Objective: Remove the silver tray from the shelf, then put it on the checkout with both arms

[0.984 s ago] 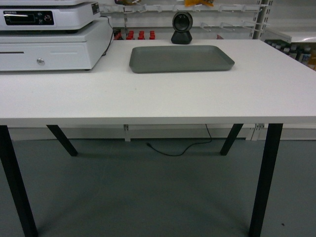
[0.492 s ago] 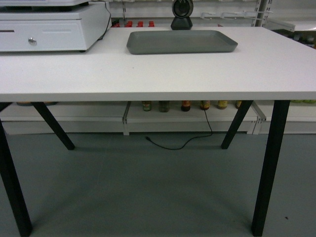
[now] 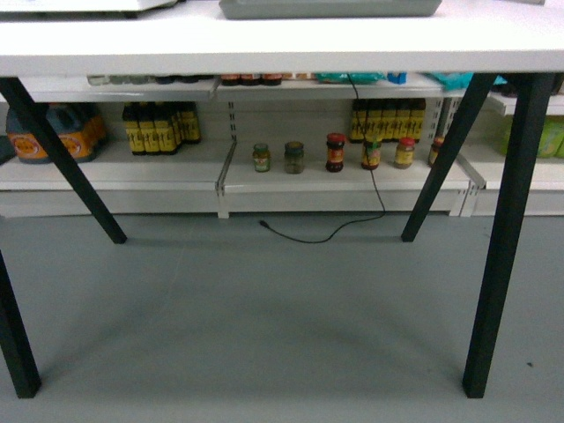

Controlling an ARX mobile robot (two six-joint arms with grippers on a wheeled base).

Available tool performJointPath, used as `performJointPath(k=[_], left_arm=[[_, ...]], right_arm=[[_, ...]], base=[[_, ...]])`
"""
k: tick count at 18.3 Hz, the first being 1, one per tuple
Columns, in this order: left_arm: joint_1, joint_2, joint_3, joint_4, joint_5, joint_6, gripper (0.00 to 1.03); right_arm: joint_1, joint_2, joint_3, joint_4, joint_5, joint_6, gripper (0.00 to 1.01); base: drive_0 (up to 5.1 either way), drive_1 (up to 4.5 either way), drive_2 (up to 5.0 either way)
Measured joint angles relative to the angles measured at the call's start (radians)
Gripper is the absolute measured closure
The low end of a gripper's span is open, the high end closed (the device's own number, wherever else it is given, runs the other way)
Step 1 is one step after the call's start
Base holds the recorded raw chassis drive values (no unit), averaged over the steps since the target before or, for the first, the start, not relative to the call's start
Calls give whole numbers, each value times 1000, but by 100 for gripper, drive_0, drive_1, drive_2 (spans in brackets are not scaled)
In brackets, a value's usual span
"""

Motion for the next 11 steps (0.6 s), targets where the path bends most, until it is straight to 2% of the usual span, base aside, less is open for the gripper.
performJointPath(k=[11], left_arm=[[0,0,0,-3,0,2,5]], right_arm=[[0,0,0,-1,-1,-2,3]], base=[[0,0,0]])
